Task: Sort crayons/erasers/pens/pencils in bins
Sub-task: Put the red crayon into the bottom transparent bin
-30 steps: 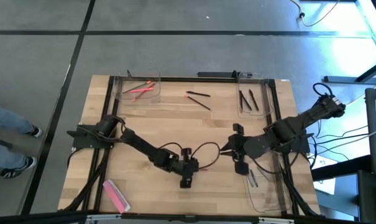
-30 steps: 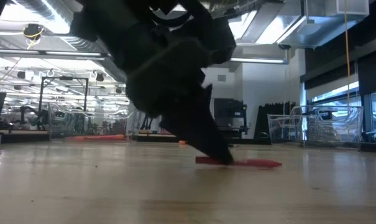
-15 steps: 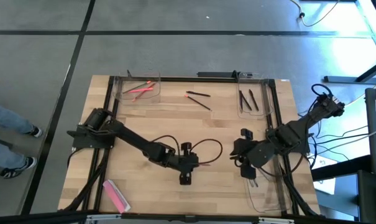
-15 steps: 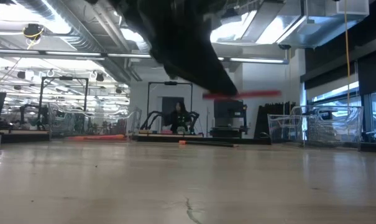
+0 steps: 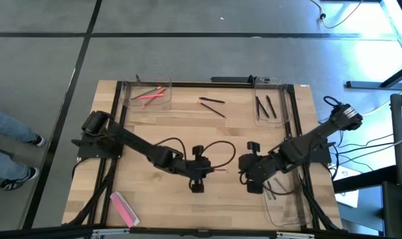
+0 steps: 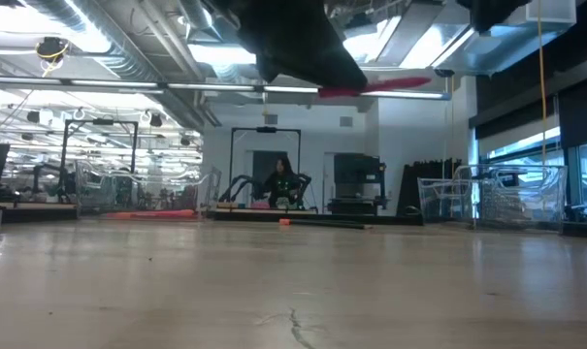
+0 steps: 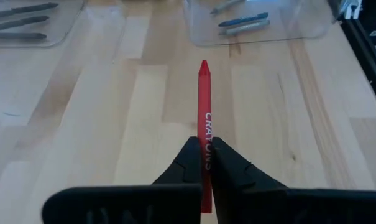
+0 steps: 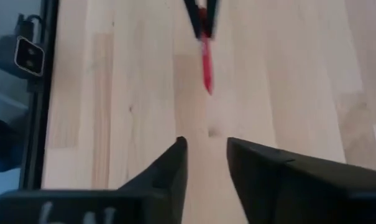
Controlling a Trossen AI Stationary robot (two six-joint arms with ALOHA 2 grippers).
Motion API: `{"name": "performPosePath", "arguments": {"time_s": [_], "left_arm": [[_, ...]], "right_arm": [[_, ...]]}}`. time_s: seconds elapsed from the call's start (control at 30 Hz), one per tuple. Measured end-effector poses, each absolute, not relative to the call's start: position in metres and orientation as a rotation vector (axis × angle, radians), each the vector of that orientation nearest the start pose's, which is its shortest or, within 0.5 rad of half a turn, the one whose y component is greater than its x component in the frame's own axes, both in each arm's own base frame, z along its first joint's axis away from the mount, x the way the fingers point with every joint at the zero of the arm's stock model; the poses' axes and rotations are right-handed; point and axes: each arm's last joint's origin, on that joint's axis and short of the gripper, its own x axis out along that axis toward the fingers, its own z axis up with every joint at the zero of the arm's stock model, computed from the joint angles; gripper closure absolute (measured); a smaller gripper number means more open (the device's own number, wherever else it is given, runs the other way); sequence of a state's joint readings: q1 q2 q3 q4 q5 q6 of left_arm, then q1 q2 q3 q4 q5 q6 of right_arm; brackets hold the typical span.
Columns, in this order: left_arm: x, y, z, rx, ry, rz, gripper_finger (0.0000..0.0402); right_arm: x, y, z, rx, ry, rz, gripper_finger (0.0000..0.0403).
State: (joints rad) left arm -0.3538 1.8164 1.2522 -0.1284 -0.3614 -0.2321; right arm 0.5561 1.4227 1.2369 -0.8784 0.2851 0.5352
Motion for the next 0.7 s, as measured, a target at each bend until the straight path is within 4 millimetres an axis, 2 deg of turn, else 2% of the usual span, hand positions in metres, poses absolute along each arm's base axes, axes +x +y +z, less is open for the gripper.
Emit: {"name": "performPosePath", "arguments": {"time_s": [0.23,0.4,0.7], "left_arm": [[0.376,-0.127,0.219,0.016,0.636,0.087,0.0401],[0.376,-0.127,0.219,0.016,0.636,0.088,0.0401],[0.376,-0.126,0.219,0.015,0.635,0.093,0.0401]], "right_arm": [[0.271,0.141,0.278,0.007,0.968,0.018,0.0235],[0.290,0.138,0.262,-0.057,0.968,0.026,0.0231],[0.305,0.131,0.245,-0.104,1.007,0.012,0.0231]]}}
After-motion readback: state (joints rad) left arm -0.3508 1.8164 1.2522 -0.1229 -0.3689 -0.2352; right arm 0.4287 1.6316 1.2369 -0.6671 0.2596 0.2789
